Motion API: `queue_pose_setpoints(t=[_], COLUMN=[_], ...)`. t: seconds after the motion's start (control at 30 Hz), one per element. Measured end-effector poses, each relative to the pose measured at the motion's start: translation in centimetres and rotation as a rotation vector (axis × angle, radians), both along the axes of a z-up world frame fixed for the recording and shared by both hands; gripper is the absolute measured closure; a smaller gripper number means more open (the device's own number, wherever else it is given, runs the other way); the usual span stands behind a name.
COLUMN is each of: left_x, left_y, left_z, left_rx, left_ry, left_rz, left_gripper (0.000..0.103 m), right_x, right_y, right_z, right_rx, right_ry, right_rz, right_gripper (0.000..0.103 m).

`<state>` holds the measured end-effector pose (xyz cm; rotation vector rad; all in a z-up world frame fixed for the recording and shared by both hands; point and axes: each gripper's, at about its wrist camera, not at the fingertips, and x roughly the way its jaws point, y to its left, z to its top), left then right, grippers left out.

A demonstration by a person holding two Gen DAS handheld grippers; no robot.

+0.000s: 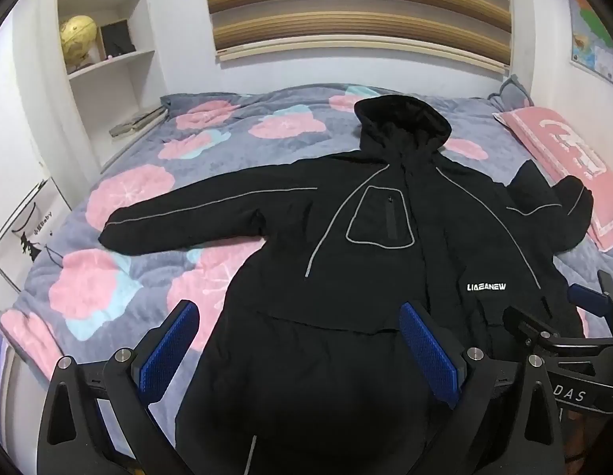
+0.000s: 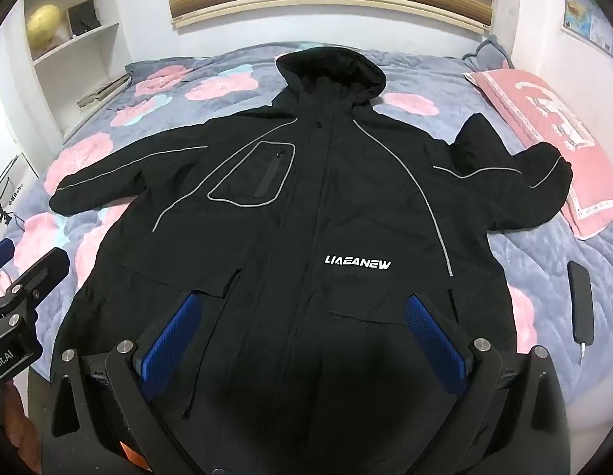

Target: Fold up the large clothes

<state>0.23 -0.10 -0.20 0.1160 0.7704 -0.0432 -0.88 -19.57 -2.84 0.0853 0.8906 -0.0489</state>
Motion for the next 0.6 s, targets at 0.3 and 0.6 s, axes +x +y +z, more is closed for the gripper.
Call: queue_pose_setpoints(t=[0.3,0.6], left_x=[0.7,0.4], left_y=[0.5,0.2], left_z=[-0.5,-0.8], left_rx=[0.012,0.011], left_ry=[0.005,0.004], left_rz=[0.005,0.001], left_gripper=[0.002,0.002], right_x=[0.9,0.9], right_y=[0.2,0.6], right_z=[-0.8,-1.2], right_rx=[0.018,0.011], right_ry=[0.029,0.036], right_rz=[0.004,0.012], right_gripper=[0.0,0.0])
